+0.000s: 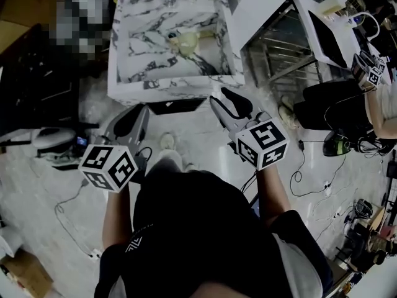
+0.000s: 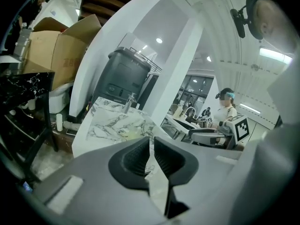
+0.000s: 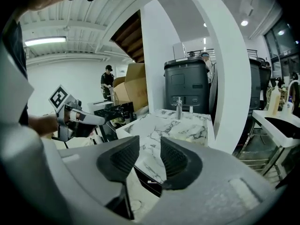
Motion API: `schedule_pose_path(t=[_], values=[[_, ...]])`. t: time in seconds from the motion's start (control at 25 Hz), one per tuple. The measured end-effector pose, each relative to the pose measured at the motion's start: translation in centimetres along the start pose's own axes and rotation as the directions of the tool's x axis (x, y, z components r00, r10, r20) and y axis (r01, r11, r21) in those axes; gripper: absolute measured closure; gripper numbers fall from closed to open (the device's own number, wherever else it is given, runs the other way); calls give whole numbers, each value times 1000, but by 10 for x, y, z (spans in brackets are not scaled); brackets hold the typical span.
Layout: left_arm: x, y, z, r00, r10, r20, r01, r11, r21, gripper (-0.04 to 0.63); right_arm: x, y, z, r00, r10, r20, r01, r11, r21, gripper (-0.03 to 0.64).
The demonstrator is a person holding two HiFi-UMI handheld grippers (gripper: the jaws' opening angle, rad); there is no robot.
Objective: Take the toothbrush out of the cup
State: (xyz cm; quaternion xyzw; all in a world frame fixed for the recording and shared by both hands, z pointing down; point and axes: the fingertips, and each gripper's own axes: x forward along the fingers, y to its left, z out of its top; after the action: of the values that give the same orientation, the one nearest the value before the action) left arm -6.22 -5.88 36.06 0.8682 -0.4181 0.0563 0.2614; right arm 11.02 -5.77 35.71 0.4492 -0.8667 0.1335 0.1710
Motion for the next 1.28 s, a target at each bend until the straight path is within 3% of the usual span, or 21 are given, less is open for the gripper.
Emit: schedule_pose_path(t=[0.28,0.52,0.72,0.88,1.04,1.28], values=[[14,58,25,999,42,-22,-42,999,2,525,52,-22,22,997,-40,-72,36,997,-62,466],[31,84,36,998,30,-48,-29,999,12,523,88,-35,24,988,-68,-137,53,992,-113,466],[47,87,36,997,40,-65,-41,999,-4,525,106,-56,14,972,-45,-229,0,982,-191,466],[60,90,41,994,92,-52,-93,996,-16,525,127,-78,5,954,7,-299,-81,969,-235,466],[73,89,42,988,149,-34,-150,987,-60,523,149,-95,-6,925,49,-378,-179,931,-318,466],[89,87,38,974,224,-37,-226,969,-98,523,182,-106,-20,875,76,-477,-323,827,-460,466]])
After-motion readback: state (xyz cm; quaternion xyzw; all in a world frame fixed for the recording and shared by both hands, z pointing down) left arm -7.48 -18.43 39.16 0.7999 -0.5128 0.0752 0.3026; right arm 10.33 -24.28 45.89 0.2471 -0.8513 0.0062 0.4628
